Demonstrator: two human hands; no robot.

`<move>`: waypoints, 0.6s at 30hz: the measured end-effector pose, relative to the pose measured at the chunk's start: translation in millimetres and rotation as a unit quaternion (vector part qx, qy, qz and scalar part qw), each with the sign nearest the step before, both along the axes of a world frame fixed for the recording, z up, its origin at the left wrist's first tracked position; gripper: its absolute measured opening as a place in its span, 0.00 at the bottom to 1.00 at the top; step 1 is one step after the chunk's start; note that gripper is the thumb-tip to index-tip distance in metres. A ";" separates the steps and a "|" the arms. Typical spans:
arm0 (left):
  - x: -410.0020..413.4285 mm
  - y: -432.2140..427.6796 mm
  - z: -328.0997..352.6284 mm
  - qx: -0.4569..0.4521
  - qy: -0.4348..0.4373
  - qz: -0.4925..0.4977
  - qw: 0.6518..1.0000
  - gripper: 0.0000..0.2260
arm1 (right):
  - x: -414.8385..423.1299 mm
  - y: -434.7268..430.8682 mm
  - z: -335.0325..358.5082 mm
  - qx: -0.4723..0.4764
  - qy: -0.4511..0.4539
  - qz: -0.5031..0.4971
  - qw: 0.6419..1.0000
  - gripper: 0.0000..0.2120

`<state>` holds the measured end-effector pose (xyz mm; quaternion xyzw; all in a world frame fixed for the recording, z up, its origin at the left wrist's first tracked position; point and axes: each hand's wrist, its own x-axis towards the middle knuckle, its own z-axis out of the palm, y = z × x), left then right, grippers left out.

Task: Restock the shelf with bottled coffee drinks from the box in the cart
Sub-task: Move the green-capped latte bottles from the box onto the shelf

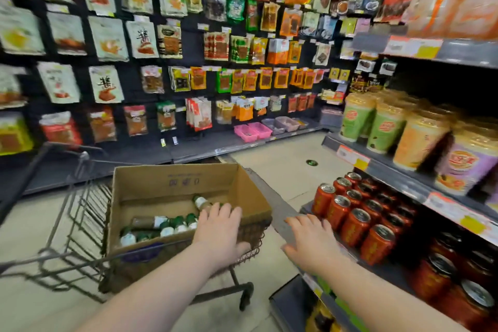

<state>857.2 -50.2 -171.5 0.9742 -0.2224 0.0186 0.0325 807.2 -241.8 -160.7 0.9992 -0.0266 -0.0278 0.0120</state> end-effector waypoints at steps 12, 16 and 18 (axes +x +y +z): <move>81.5 83.6 -50.6 0.029 0.091 0.180 0.979 0.35 | 148.5 47.5 -51.5 0.041 0.083 0.120 0.988 0.24; 121.3 86.7 -66.5 0.042 0.115 0.225 0.967 0.36 | 202.5 37.1 -64.2 0.047 0.118 0.135 0.983 0.25; 137.8 84.0 -75.0 0.041 0.128 0.242 0.961 0.36 | 226.9 29.8 -71.8 0.048 0.140 0.135 0.980 0.25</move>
